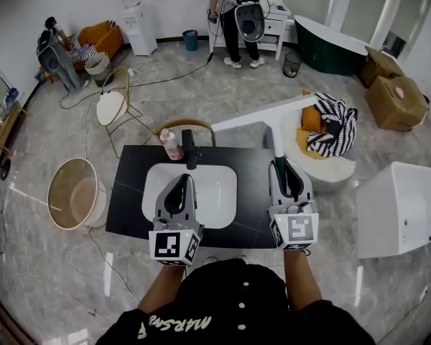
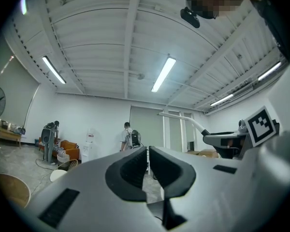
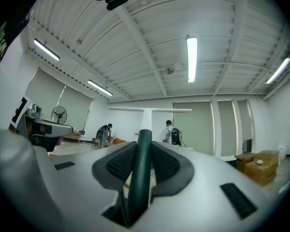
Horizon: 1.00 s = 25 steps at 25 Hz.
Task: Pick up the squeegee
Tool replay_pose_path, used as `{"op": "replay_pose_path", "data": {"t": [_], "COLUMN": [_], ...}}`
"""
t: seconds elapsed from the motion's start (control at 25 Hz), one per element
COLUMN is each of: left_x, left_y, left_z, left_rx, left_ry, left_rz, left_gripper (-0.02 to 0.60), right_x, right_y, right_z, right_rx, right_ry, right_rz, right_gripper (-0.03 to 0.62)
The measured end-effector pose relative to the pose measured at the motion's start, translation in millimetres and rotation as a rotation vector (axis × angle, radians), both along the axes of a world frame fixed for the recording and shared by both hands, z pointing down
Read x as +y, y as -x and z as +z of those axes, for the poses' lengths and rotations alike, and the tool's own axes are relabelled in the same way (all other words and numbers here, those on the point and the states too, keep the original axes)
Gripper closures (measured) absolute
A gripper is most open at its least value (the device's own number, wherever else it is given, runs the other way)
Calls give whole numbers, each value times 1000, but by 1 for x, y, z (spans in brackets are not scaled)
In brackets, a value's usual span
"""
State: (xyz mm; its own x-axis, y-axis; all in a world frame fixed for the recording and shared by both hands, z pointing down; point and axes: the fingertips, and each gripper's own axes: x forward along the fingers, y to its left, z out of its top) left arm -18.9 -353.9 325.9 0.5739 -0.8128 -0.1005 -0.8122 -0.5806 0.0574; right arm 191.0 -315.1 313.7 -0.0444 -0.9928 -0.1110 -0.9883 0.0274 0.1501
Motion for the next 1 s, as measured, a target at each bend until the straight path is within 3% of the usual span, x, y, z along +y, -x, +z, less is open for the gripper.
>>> {"op": "replay_pose_path", "data": {"t": [1.0], "left_x": [13], "left_y": [7], "left_z": [-3], "left_rx": [-4], "left_ry": [-15], "left_rz": [-26], "left_gripper": [557], "right_x": [11], "right_y": [10], "right_z": [11], "right_rx": [18], "right_ry": [32], "right_rz": [-21], "right_gripper": [505]}}
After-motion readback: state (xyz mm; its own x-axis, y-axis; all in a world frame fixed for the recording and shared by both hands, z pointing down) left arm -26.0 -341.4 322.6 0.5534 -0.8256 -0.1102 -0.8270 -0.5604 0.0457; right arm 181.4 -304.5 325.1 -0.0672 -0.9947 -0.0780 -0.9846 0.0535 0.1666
